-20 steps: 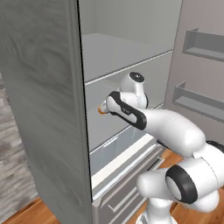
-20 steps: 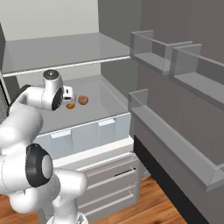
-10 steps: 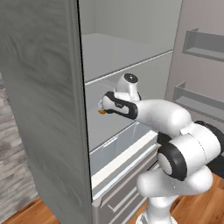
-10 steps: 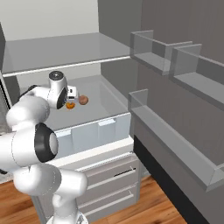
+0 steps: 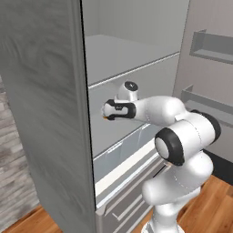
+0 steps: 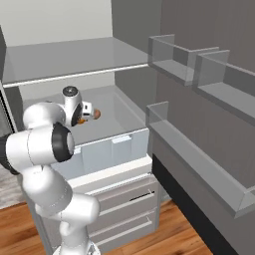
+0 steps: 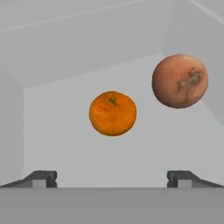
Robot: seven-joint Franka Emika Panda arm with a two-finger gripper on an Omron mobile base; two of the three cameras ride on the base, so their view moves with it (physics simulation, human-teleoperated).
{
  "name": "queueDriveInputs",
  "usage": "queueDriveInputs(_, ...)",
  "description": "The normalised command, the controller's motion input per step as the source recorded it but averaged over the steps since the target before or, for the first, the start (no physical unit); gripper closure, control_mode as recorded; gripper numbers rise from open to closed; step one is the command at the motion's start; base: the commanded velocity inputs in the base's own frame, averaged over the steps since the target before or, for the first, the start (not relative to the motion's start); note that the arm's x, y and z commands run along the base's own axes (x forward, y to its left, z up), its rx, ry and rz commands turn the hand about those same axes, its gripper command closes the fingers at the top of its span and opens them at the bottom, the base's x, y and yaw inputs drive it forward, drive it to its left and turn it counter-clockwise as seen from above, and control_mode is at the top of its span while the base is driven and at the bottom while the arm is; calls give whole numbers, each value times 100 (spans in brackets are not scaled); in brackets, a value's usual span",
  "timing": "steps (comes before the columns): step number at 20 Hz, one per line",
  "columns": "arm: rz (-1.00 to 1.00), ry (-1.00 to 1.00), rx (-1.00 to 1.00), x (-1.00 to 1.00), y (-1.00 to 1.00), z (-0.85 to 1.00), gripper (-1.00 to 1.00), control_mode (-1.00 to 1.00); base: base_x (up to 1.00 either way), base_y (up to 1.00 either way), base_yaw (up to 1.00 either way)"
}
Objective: Open the fridge, remove the tangerine, onion, and fish, and place them on any counter.
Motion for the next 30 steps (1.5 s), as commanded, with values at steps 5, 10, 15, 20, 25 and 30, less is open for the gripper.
queueDriveInputs(5,-3,0,0,32,0,-24,-100,-100,0,0,0)
queueDriveInputs(10,-2,0,0,39,8,-19,-100,-100,0,0,0)
queueDriveInputs(15,-1,0,0,41,11,-13,-100,-100,0,0,0)
queueDriveInputs(20,0,0,0,39,17,-17,-100,-100,0,0,0)
queueDriveInputs(25,0,0,0,8,13,-24,100,-100,0,0,0)
queueDriveInputs(30,-5,-1,-2,-30,-7,-24,100,-100,0,0,0)
